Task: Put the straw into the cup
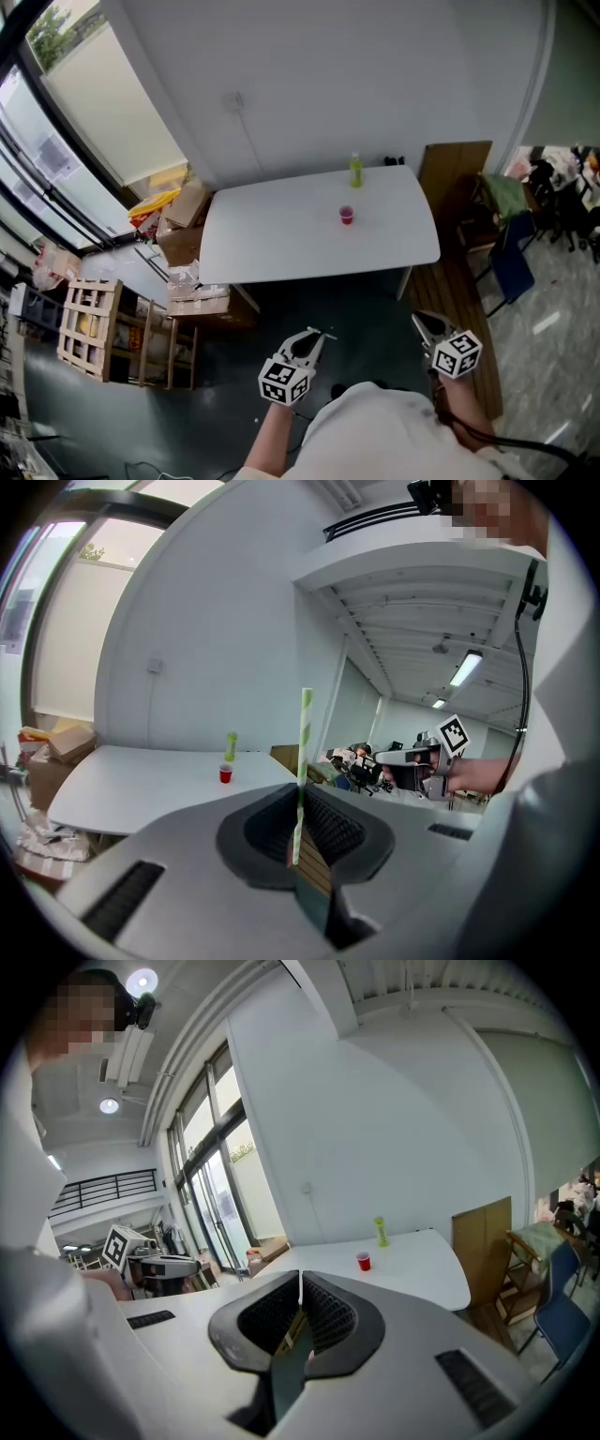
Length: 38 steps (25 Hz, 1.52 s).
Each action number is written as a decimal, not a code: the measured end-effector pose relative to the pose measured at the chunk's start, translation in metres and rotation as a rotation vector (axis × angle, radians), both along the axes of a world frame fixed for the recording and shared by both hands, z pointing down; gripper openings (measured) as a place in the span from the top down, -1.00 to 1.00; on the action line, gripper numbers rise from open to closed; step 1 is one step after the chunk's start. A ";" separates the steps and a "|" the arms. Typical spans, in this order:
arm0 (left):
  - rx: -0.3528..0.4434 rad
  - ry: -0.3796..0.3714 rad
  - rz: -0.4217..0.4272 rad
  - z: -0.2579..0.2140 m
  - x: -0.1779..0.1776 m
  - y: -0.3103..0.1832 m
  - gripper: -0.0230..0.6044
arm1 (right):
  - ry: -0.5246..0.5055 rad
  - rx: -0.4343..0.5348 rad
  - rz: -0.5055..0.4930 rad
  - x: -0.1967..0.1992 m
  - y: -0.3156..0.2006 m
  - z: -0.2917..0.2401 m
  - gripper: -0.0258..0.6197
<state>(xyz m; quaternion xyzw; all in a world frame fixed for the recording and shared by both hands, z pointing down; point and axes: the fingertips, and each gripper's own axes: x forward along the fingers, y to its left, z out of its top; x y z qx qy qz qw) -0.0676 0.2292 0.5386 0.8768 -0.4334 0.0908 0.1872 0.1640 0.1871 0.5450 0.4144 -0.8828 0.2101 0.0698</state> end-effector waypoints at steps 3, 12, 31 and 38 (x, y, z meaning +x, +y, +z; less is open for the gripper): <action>-0.004 -0.003 0.021 0.004 -0.002 0.000 0.85 | 0.012 -0.005 0.007 -0.006 0.004 0.005 0.81; 0.013 -0.018 0.077 0.005 -0.022 -0.004 0.85 | 0.027 -0.011 0.007 -0.043 0.015 0.011 0.81; -0.001 -0.028 0.069 0.007 -0.033 -0.036 0.85 | 0.021 -0.023 0.013 -0.052 -0.025 0.017 0.81; -0.007 -0.024 0.042 0.007 -0.021 -0.069 0.85 | 0.006 -0.041 -0.018 -0.048 -0.071 0.023 0.81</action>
